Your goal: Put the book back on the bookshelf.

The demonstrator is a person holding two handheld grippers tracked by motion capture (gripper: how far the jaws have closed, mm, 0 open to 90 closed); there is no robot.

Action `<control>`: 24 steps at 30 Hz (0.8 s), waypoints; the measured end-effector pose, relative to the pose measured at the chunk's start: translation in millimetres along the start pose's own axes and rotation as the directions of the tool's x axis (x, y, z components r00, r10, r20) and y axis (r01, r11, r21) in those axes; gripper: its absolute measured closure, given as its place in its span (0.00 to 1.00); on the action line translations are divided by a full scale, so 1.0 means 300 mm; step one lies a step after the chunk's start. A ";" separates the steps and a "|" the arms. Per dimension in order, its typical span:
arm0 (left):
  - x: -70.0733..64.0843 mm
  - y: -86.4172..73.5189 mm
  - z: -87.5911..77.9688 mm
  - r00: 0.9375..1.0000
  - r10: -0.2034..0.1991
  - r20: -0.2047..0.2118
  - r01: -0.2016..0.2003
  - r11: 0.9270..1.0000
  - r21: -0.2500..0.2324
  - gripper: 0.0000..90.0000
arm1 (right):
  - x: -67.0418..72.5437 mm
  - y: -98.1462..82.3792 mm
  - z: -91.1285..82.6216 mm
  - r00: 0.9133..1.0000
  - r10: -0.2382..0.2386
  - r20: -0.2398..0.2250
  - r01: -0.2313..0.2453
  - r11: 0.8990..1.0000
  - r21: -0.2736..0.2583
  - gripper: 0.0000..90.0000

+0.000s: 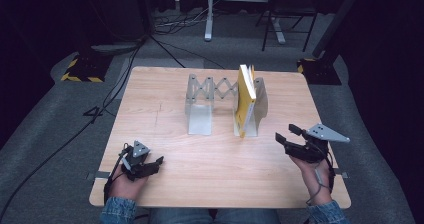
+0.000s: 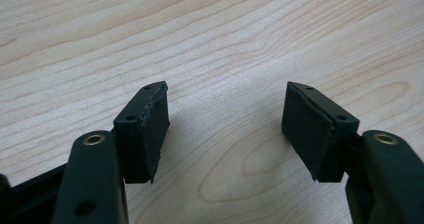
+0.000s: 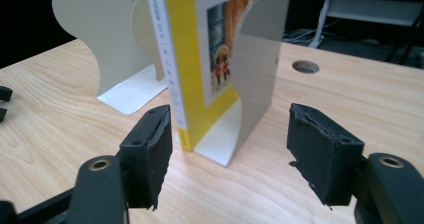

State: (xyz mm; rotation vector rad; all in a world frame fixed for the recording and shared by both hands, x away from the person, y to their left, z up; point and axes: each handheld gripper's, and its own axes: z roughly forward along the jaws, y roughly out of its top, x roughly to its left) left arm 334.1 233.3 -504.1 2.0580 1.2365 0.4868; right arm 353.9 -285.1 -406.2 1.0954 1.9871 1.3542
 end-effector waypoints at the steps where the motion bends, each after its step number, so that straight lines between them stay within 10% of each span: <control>1: 0.000 0.000 0.001 1.000 0.003 0.001 -0.003 1.000 -0.001 0.39 | -0.009 -0.006 -0.009 1.000 0.007 0.000 -0.007 1.000 0.009 0.37; 12: 0.001 0.005 0.007 1.000 0.011 0.010 -0.011 1.000 -0.001 0.36 | -0.102 -0.094 -0.081 0.998 0.044 -0.043 -0.037 0.990 0.137 0.31; 24: 0.001 0.006 0.007 1.000 0.013 0.011 -0.013 1.000 0.003 0.35 | -0.173 -0.195 -0.064 0.999 0.034 0.016 -0.037 0.972 0.232 0.29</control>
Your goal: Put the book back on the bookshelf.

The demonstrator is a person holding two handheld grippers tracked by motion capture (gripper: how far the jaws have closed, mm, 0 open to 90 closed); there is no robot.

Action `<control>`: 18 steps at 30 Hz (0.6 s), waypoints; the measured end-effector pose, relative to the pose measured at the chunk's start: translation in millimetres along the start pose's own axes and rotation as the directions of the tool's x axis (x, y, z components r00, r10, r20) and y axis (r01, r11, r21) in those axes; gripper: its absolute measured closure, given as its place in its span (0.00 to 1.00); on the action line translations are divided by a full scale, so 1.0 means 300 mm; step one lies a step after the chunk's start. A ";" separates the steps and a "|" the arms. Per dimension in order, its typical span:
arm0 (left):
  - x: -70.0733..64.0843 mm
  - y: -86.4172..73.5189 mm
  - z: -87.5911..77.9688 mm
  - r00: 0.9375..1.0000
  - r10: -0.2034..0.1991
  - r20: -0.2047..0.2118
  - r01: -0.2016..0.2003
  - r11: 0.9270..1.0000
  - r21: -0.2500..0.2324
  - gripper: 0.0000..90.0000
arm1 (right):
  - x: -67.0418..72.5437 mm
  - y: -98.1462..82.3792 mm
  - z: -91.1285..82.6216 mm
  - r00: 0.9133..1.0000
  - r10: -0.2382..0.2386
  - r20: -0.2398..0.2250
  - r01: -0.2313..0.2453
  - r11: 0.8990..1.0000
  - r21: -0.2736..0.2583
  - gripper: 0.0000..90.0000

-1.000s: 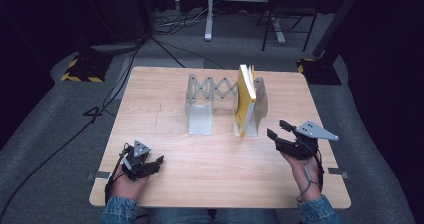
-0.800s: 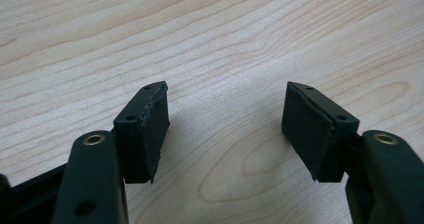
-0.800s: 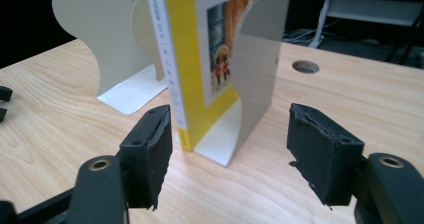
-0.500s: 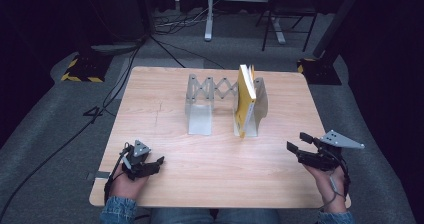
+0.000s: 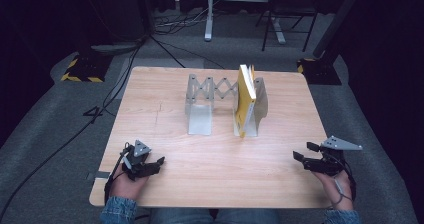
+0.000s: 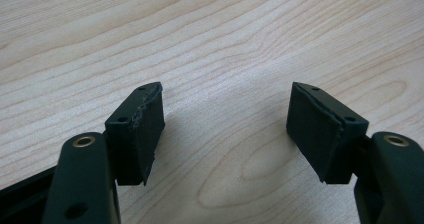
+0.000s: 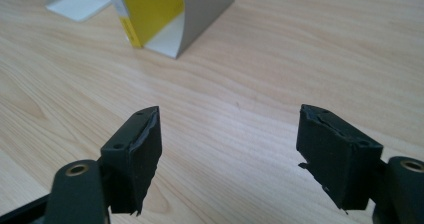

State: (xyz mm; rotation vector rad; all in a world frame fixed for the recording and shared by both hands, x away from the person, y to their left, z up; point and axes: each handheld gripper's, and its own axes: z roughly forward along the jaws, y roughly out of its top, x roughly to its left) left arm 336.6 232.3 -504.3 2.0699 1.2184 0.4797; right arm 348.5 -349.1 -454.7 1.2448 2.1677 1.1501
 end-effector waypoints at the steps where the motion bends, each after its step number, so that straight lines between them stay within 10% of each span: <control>1: 0.000 0.000 0.000 1.000 0.000 0.000 0.000 1.000 -0.002 0.35 | -0.003 -0.007 0.009 1.000 -0.007 0.007 0.007 1.000 0.010 0.29; 18: 0.000 0.000 0.000 1.000 0.000 0.000 0.000 1.000 0.000 0.35 | -0.012 -0.082 0.110 0.996 -0.038 0.084 0.026 0.989 0.143 0.25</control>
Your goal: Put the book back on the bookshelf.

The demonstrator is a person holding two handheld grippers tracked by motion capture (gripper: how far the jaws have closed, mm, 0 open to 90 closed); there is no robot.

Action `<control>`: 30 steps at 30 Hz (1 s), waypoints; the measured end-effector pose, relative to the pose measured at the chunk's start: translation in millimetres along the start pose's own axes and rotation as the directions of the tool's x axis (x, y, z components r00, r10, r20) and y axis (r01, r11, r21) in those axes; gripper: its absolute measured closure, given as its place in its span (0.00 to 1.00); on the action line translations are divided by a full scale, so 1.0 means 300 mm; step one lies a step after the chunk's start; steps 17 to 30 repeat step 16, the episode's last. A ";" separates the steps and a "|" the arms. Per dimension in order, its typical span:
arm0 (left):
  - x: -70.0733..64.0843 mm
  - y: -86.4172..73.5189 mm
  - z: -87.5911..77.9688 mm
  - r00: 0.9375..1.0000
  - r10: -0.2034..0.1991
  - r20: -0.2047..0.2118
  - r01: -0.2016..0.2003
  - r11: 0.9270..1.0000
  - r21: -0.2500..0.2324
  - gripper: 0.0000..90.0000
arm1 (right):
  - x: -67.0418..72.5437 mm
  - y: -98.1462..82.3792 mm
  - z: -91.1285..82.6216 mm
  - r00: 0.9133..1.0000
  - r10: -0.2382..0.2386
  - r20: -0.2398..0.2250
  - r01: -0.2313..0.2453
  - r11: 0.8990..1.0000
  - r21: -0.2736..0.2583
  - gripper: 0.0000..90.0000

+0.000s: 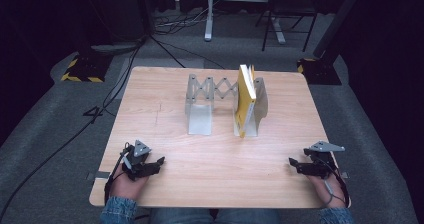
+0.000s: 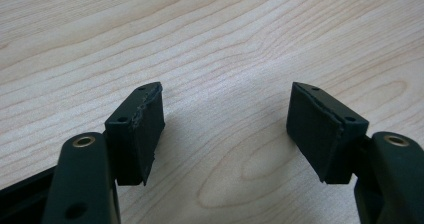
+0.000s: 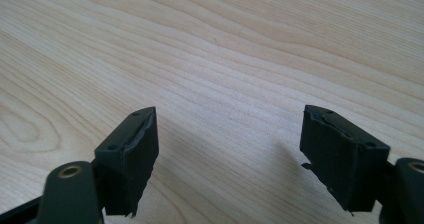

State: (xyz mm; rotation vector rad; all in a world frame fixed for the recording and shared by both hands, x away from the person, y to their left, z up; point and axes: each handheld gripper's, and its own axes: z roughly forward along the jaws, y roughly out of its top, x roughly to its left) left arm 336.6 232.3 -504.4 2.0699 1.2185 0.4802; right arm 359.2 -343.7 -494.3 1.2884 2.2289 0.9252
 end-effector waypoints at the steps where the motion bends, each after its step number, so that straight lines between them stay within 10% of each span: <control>1: 0.000 0.000 0.000 1.000 0.000 0.000 0.000 1.000 0.001 0.35 | 0.001 -0.003 0.004 1.000 -0.006 0.002 0.006 1.000 0.001 0.25; 30: 0.000 0.000 0.001 1.000 0.000 0.001 0.000 1.000 -0.002 0.35 | 0.001 -0.023 0.027 1.000 0.023 0.013 -0.023 0.999 -0.034 0.16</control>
